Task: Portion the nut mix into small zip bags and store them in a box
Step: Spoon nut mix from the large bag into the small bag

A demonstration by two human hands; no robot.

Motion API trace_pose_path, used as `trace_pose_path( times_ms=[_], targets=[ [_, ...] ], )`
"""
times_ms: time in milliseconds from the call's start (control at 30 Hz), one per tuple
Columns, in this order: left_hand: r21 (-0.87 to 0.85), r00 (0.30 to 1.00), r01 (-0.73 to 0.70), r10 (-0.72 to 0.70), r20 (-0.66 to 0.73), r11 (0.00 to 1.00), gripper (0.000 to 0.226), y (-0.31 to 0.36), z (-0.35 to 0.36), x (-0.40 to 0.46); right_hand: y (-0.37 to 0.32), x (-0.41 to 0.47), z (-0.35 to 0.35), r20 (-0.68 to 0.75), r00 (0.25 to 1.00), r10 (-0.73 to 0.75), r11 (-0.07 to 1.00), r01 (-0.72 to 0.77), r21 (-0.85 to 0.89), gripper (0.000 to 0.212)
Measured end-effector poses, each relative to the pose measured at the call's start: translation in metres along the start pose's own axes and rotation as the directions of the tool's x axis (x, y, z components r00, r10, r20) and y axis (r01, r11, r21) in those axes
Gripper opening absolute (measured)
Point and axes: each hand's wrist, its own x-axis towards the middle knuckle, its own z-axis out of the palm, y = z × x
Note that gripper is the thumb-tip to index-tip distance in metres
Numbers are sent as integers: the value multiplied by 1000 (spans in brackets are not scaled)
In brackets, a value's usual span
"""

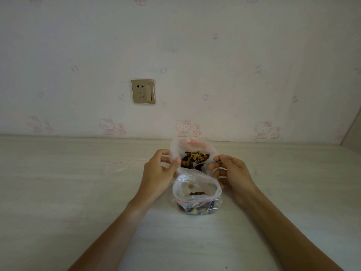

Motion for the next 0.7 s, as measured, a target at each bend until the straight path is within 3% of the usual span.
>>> trace_pose_path(
  times_ms=[200, 333, 533, 700],
  targets=[
    [107, 989, 33, -18, -144, 994, 35, 1, -14, -1, -15, -11, -9, -16, 997, -71, 997, 71, 1, 27],
    [150, 1000, -5, 4, 9, 989, 38, 10, -23, -5, -38, -30, -15, 11, 993, -120, 993, 120, 7, 28],
    [298, 961, 47, -124, 246, 953, 44, 23, -27, -32, -65, -69, -30, 73, 986, -152, 988, 152, 6, 33],
    [326, 954, 23, -118, 275, 945, 20, 38, -19, -44, -55, -91, -22, 180, 971, -156, 959, 193, -208, 35]
  ],
)
